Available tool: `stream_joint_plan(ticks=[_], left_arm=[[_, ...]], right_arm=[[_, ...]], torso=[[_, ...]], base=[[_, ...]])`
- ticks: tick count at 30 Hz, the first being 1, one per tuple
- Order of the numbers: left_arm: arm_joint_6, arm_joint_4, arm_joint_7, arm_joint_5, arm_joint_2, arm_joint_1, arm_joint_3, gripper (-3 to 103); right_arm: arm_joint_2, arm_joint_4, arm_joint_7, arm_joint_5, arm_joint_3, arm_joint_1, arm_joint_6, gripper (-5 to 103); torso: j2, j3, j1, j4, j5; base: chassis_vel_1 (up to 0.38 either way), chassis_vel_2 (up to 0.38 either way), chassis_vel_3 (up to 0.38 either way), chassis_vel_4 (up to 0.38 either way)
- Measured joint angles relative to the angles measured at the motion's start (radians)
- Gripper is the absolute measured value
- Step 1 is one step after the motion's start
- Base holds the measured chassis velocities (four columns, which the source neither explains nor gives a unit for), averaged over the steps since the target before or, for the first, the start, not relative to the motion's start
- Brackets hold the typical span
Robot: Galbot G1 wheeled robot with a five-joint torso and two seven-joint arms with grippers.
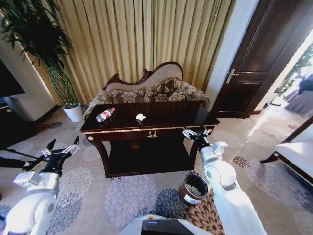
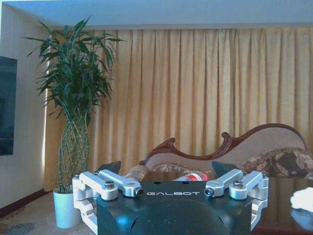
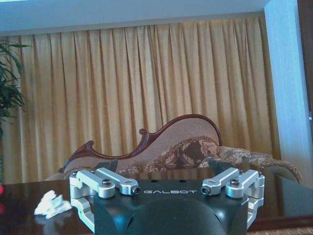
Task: Move to the front of the table and place the trash on the table into the trash bin.
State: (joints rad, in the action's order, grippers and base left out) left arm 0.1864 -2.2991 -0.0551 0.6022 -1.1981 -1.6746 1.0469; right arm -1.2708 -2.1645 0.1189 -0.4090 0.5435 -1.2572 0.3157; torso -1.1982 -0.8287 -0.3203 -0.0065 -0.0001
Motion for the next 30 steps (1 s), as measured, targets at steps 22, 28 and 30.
stream_joint_plan(ticks=[22,28,30], left_arm=[[-0.002,-0.002,-0.001,-0.006,-0.007,-0.012,-0.004,100],[-0.003,-0.012,-0.001,-0.007,-0.011,-0.023,0.003,100],[-0.003,-0.014,-0.001,-0.009,-0.012,-0.026,0.005,100]], right_arm=[[0.036,-0.038,0.0,0.024,-0.091,-0.009,0.02,100],[0.07,-0.061,0.0,0.023,-0.167,-0.038,0.057,100],[0.076,-0.081,0.0,0.024,-0.203,-0.062,0.066,100]], torso=[[0.001,-0.001,-0.002,-0.0001,0.0],[-0.001,0.001,0.001,0.0001,0.0002],[-0.001,0.001,0.002,0.0001,0.0001]], base=[[-0.25,0.256,0.248,-0.255],[0.016,0.005,-0.012,0.01],[0.078,-0.061,-0.048,0.063]])
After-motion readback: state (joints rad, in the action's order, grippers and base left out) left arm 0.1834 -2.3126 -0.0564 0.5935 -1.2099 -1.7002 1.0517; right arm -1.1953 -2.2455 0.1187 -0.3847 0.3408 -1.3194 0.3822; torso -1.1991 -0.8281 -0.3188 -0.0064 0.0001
